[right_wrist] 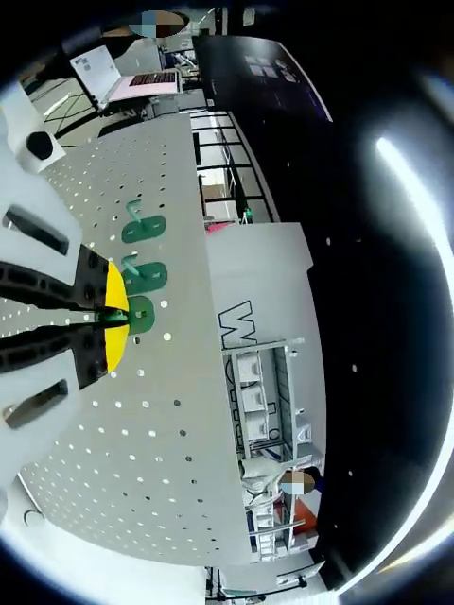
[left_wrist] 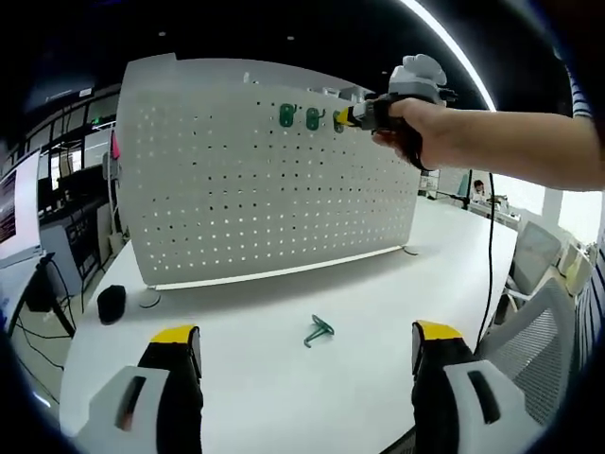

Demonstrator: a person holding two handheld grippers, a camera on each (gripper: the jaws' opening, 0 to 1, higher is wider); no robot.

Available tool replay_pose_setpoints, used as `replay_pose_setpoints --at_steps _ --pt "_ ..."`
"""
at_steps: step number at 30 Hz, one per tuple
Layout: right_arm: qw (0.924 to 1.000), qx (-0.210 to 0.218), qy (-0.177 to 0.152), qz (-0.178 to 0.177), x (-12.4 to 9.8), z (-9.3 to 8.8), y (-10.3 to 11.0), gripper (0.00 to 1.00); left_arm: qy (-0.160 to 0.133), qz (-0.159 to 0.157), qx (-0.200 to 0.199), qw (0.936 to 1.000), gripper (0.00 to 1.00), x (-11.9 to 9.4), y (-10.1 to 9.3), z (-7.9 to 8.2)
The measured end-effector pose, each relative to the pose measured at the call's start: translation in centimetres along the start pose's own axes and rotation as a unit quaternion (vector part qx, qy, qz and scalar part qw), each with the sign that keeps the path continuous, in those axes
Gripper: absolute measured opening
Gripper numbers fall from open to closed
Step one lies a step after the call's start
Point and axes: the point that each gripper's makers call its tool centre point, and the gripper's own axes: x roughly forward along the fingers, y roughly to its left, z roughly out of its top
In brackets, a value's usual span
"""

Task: Insert the hook assembly into the mounting plate slot until the hook locks in place.

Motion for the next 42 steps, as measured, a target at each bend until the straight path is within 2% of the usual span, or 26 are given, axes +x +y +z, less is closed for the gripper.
replay_pose_setpoints --at_steps 8,17,26,31,33,42 --pt "0.9998 -0.001 -0.014 -0.016 0.7 1.0 -0.6 0.0 -0.001 0.002 -0.001 1.0 0.94 0.0 0.2 0.1" --pt "0.9993 0.003 -0.03 -0.022 1.1 1.1 -0.8 0.0 0.002 0.004 -0.001 1.0 0.93 0.0 0.3 -0.1" --pt "0.9991 -0.001 -0.033 -0.028 1.6 0.7 -1.1 0.0 0.009 0.003 0.001 1.0 0.9 0.1 0.2 -0.3" --pt "0.9986 -0.001 -0.045 -0.026 1.7 0.6 -1.3 0.0 0.01 0.003 0.001 0.9999 0.9 0.1 0.2 -0.3" --pt "0.9982 -0.015 -0.05 -0.031 1.7 0.5 -1.6 0.0 0.01 0.004 0.001 0.9999 0.9 0.1 0.3 -0.3" --pt "0.998 -0.009 -0.053 -0.034 2.1 0.2 -1.3 0.0 0.013 0.004 0.0 0.9999 0.91 0.2 0.3 -0.4"
